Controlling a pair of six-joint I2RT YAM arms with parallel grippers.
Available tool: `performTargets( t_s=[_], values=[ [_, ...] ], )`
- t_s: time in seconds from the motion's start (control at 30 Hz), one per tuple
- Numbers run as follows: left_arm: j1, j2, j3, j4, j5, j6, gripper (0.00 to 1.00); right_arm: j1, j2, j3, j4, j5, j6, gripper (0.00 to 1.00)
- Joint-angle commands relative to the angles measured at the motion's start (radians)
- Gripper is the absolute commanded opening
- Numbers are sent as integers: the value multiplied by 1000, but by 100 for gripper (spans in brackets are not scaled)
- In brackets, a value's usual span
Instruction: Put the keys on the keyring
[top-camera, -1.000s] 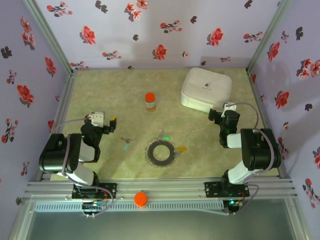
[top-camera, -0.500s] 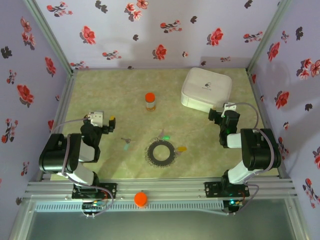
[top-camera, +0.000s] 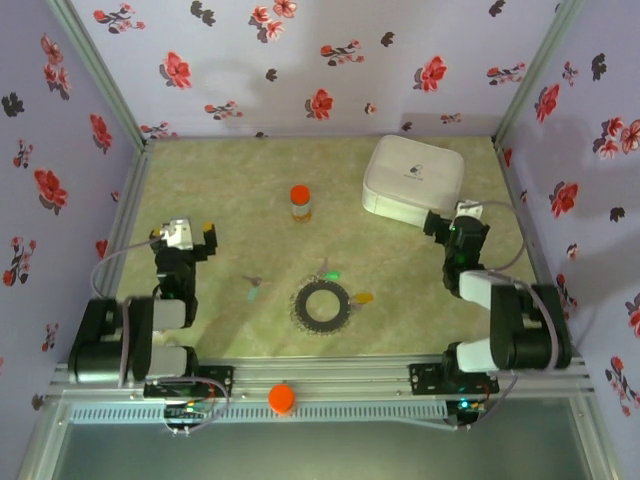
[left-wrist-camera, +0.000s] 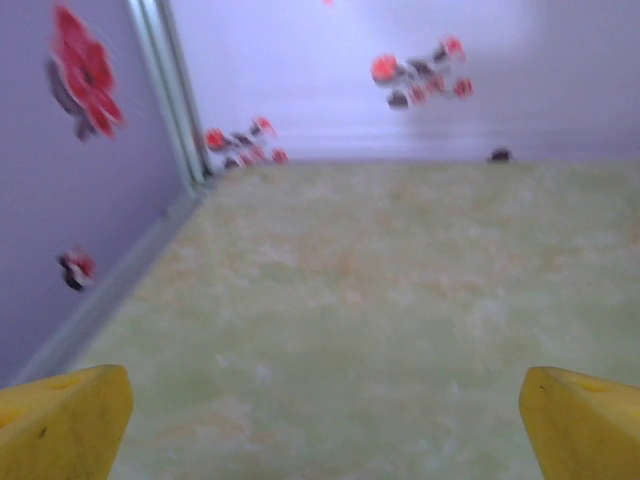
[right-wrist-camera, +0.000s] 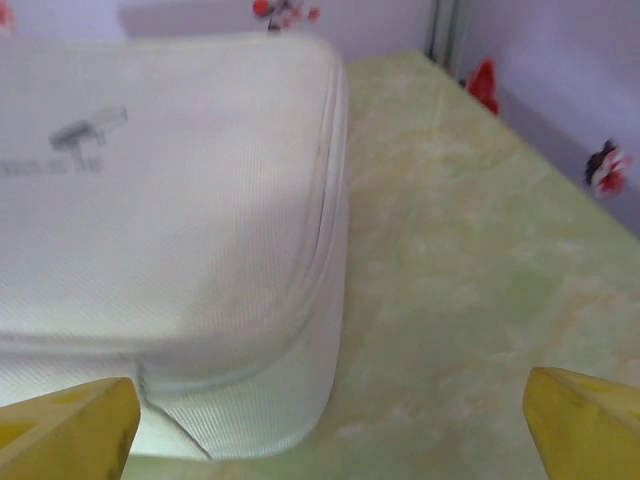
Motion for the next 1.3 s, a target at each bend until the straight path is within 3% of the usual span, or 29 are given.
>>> performTargets(
  t_s=[0.0, 0.1, 0.2, 0.3, 0.37, 0.43, 0.63, 0.7, 0.87, 1.07, 1.13, 1.27],
  values=[
    [-23, -181, 86, -255, -106, -32, 100, -5, -132, 117, -282, 83, 102, 99],
    [-26, -302, 225, -569, -102, -107, 100, -7, -200, 189, -475, 146, 258, 99],
    [-26, -323, 362, -815, -23, -148, 100, -7, -257, 217, -612, 68, 310, 99],
    [-25, -335, 394, -872, 26, -310, 100, -7, -321, 181, -633, -25, 334, 99],
    [-16, -364, 373, -846, 208, -318, 100, -7, -371, 153, -643, -69, 351, 99],
    [-8, -340, 432, -936, 311, -393, 100, -5, -418, 142, -685, -117, 363, 99],
    [-36, -313, 465, -1012, 324, -484, 100, 11, -461, 147, -839, -277, 468, 99],
    [-101, -328, 477, -1079, 259, -461, 100, 56, -476, 146, -904, -280, 491, 98],
    [-365, -310, 533, -1287, -38, -407, 100, 240, -525, 148, -1013, -184, 511, 97],
    [-672, -135, 621, -1528, -382, -552, 100, 408, -471, 201, -1093, -177, 501, 97],
    [-734, -56, 672, -1643, -444, -618, 100, 458, -436, 230, -1132, -155, 481, 97],
    [-804, 44, 731, -1762, -424, -659, 100, 513, -391, 262, -1176, -118, 462, 97]
  ],
)
